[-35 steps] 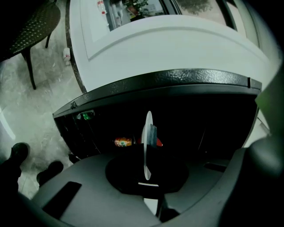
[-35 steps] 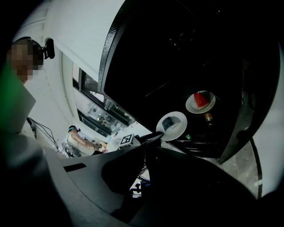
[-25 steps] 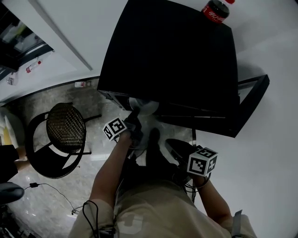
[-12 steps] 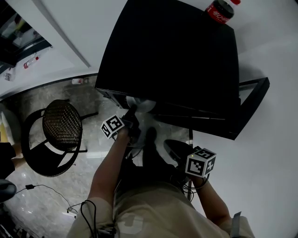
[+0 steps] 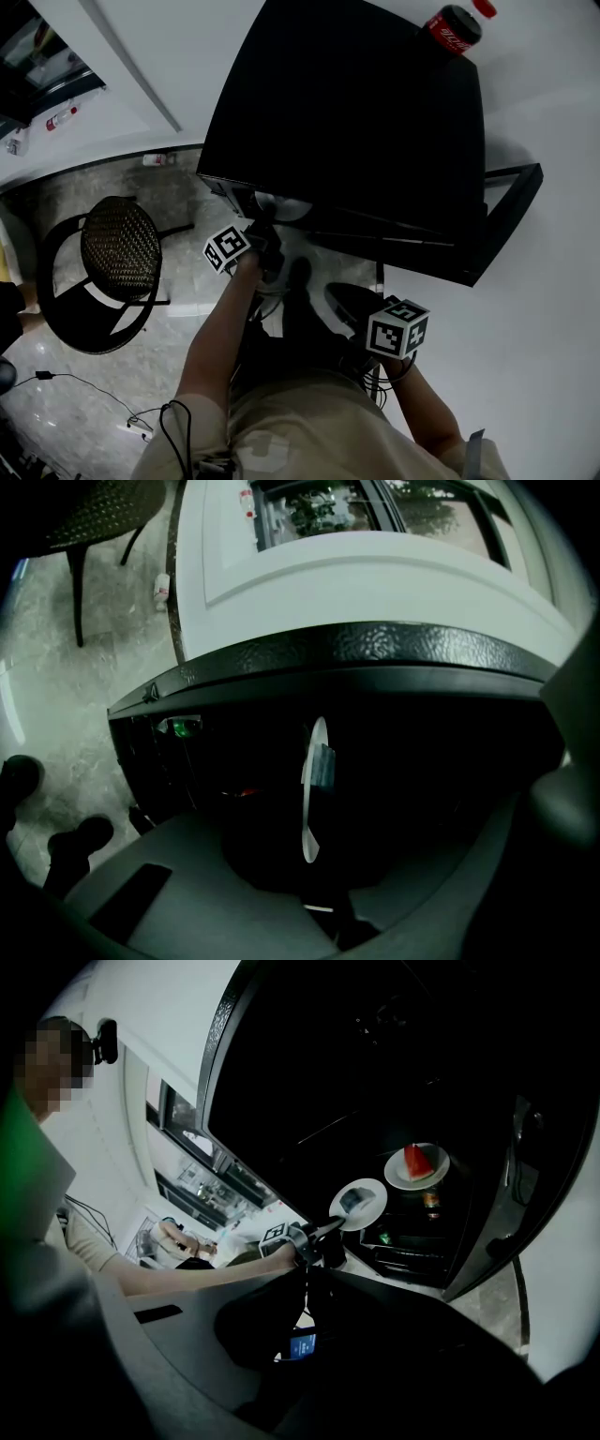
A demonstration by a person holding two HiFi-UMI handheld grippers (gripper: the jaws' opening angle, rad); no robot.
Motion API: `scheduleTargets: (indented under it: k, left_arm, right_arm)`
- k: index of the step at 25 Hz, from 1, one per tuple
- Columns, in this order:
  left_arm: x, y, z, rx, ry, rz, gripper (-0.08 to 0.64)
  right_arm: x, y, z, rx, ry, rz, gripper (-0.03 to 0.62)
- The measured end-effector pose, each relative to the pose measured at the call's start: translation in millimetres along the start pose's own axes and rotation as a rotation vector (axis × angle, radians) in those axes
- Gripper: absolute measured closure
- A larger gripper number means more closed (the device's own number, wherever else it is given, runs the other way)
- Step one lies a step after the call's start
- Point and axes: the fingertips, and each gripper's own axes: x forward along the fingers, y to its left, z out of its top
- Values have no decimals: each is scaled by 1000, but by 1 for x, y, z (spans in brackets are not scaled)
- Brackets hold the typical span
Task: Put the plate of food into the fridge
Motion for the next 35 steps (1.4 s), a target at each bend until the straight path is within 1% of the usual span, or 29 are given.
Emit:
scheduleTargets:
  k: [7, 10, 12, 13, 15, 16, 18, 23, 26, 28, 29, 31, 35]
  left_arm:
    - [6, -2, 5, -11, -13, -7, 546]
    - [6, -4, 8, -31, -27, -34, 546]
    - [5, -6, 9, -26, -37, -56, 545]
    - [4, -8, 9, -18, -39, -64, 535]
    - [2, -11, 8, -3, -33, -74, 455]
    - [2, -12, 6, 9, -23, -74, 439]
    - [0, -13, 2, 39, 1, -66, 430]
    - [-9, -8, -12, 71, 49, -18, 431]
    - [-10, -4, -21, 93, 71, 8, 471]
    - [-8, -4, -23, 92, 66, 7, 484]
    - [-7, -4, -23, 88, 60, 5, 507]
    - [-6, -5, -22, 88, 50, 0, 531]
    - [-5, -5, -20, 92, 42, -3, 537]
  right_arm:
    - [3, 1, -2, -5, 12, 0, 569]
    - [2, 1, -1, -4, 9, 0, 569]
    - [2, 2, 2, -4, 1, 1, 569]
    - [2, 2, 2, -3, 0, 1, 569]
    - [2, -1, 0, 3, 2, 0, 569]
    - [2, -2, 0, 4, 3, 0, 569]
    - [4, -2, 0, 3, 2, 2, 569]
    - [4, 2, 2, 5, -5, 5, 569]
    - [4, 1, 1, 5, -4, 4, 569]
    - [3, -1, 1, 4, -5, 0, 569]
    - [3, -1, 1, 4, -6, -3, 569]
    - [2, -1, 0, 8, -5, -7, 569]
    - [1, -2, 0, 12, -8, -11, 569]
